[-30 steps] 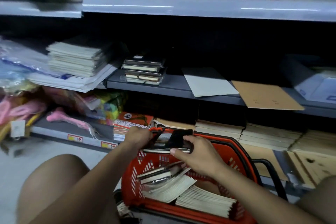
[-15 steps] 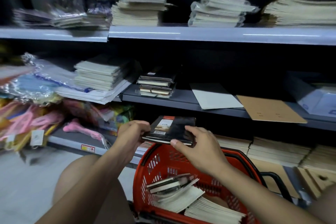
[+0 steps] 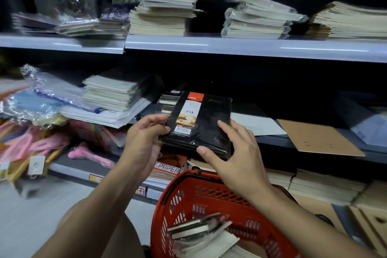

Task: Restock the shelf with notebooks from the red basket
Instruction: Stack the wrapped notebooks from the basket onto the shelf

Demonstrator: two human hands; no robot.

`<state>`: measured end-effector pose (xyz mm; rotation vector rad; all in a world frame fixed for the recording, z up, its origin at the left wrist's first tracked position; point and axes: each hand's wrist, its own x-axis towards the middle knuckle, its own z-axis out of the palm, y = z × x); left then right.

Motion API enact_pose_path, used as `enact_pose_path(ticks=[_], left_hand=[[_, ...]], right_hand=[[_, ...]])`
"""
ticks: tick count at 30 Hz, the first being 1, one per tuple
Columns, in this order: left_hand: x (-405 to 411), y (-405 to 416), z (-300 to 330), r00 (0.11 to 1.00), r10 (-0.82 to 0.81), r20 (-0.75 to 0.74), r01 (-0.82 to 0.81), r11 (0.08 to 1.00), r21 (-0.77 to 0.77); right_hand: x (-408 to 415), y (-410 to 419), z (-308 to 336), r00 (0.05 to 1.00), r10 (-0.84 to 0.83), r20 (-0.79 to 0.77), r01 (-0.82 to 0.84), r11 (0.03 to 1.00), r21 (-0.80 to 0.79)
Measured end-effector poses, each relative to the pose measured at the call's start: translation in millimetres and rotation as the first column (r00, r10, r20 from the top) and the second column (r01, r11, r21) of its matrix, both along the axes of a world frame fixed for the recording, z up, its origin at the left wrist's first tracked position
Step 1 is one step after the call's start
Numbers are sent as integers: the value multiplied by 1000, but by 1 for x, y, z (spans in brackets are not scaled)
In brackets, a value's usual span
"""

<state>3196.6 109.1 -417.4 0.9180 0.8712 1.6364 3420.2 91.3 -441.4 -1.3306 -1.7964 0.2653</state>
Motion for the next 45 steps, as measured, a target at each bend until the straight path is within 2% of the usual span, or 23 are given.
enact_pose_path(ticks=[8,13,18,24,29,35,40,45], left_hand=[[-23,45,8,987,-89,-135,107,985,133],[-42,86,3,948,-7,-318,51,990,130],[-57,128,6,920,79,-384,-32,991,127],[-69,187,13,915,107,-388,-52,987,150],[-75,225,12,914,76,-400,-36,994,107],[-79,242,-14,876,42,-481,-22,999,48],[-72,235,-18,836,91,-542,-47,994,94],[-69,229,-18,751,168,-639,-109,985,132]], right_hand=[[-12,63,11,1000,-1,-25,1,1000,30],[-32,111,15,1000,-15,-4,15,998,56],[-50,157,23,1000,-7,7,6,998,59],[-68,215,33,995,-73,66,67,994,87],[-72,250,36,986,-107,129,109,994,-9],[-72,262,17,979,-95,180,111,991,-78],[-75,257,17,970,-86,226,117,985,-128],[-79,253,22,963,-93,254,133,980,-145]])
